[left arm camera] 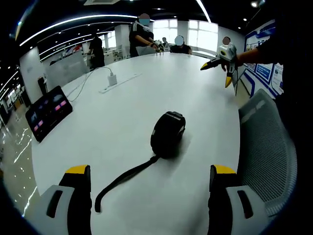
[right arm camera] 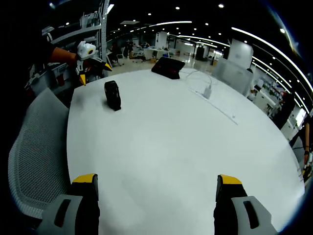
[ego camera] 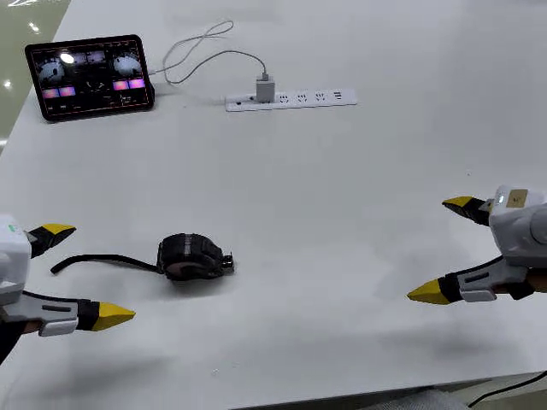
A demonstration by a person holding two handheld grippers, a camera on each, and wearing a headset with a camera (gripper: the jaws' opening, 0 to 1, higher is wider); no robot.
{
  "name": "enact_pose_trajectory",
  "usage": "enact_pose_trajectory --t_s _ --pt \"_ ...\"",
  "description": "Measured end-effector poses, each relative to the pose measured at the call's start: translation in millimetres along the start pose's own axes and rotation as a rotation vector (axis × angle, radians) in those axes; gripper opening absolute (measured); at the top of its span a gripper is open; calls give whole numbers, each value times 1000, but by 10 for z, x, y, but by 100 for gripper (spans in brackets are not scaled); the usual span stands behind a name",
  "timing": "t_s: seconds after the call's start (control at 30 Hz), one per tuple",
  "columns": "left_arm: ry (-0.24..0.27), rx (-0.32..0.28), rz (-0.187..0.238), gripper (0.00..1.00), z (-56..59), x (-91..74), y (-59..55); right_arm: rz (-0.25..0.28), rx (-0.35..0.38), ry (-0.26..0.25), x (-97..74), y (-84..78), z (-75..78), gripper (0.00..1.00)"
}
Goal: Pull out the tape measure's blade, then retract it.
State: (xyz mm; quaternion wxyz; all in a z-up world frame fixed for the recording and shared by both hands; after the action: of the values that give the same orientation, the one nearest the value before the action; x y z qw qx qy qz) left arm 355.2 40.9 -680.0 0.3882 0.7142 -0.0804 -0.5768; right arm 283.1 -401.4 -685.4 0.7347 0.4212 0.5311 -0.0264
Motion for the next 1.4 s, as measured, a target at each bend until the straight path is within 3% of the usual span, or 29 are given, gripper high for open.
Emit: enact_pose_trajectory --t_s 0.17,0.3,0.47,0.87,1.03,1.13,1.23,1.4 --pt "-30 47 -17 99 -7 66 105 7 -18 22 77 113 -10 99" --pt "-72 101 -48 99 51 164 180 27 -19 57 151 230 -52 99" --pt "-114 149 -56 99 87 263 321 49 -20 94 241 369 -111 99" --pt "-183 275 -81 97 122 440 623 46 -99 139 439 653 -183 99" --pt "-199 324 -99 96 132 525 680 52 -133 155 517 798 -226 99" --pt "-195 431 -144 93 132 587 658 47 -162 168 590 877 -261 99" --pt "-221 415 -145 94 186 615 685 41 -175 176 645 930 -289 99" --pt "-232 444 -164 92 185 677 713 41 -201 191 741 1000 -319 99"
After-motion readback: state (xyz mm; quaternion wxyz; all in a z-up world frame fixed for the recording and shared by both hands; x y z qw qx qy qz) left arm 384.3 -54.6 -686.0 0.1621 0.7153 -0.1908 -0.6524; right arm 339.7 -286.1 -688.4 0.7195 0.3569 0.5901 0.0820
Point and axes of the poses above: the centre of the closed fingertips' face, and the gripper's own axes: x roughly forward along the fingers, z roughly to its right, y roughly out of its top, the point moved 4 cm from there along -x, roughly backward along the fingers, and after that the axes turned 7 degrees about -z, right-handed, at the moved point
